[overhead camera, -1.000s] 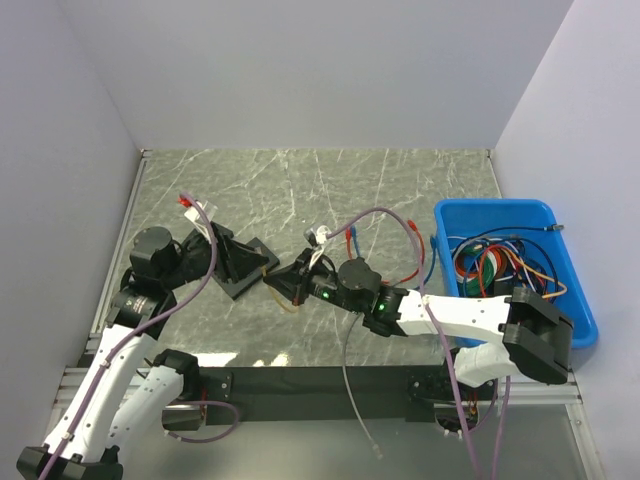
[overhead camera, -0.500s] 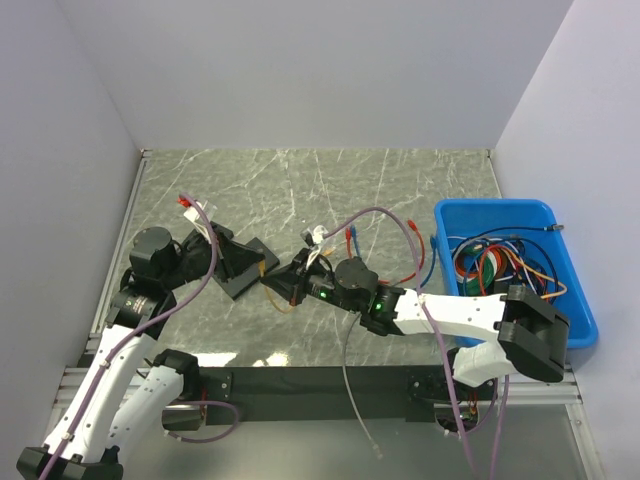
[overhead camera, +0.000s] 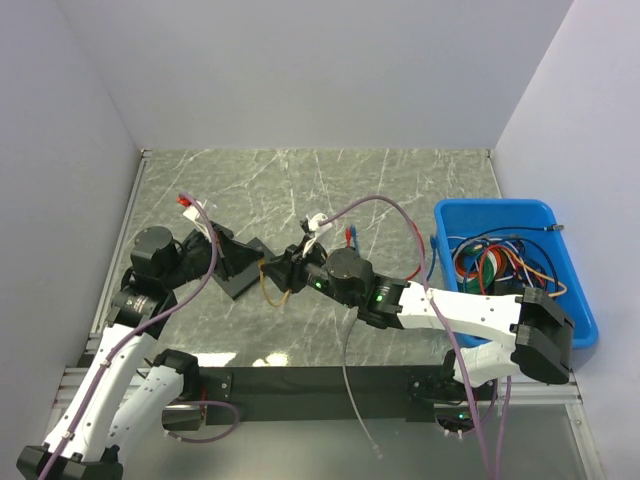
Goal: Insert the plug into the switch port
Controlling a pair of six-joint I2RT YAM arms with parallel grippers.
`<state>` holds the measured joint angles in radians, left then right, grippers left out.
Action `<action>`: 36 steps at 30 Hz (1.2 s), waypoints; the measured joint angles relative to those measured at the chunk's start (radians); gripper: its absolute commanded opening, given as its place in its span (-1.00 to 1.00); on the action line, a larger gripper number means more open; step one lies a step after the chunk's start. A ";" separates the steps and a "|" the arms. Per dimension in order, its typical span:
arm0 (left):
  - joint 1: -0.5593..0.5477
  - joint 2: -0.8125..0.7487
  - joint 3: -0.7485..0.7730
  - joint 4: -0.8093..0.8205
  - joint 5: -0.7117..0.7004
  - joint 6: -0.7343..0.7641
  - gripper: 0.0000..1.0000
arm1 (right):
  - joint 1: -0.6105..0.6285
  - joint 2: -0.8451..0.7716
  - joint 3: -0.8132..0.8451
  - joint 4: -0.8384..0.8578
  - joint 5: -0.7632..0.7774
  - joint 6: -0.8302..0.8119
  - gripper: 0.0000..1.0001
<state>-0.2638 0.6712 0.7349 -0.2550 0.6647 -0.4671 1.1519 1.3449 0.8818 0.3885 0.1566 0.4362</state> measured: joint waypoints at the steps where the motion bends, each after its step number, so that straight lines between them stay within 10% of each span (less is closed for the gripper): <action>1: 0.001 0.001 0.000 0.000 0.000 -0.001 -0.99 | 0.000 0.000 0.008 -0.008 0.011 -0.002 -0.23; 27: 0.008 0.008 0.000 -0.005 -0.008 -0.002 -0.99 | 0.024 0.053 0.074 -0.038 0.027 -0.008 -0.29; 36: 0.010 0.011 0.000 -0.005 -0.012 -0.002 -0.92 | 0.026 0.065 0.076 -0.037 0.037 -0.007 -0.87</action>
<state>-0.2539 0.6823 0.7349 -0.2604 0.6525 -0.4686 1.1778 1.4101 0.9577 0.3515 0.1936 0.4290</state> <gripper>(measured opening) 0.040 0.201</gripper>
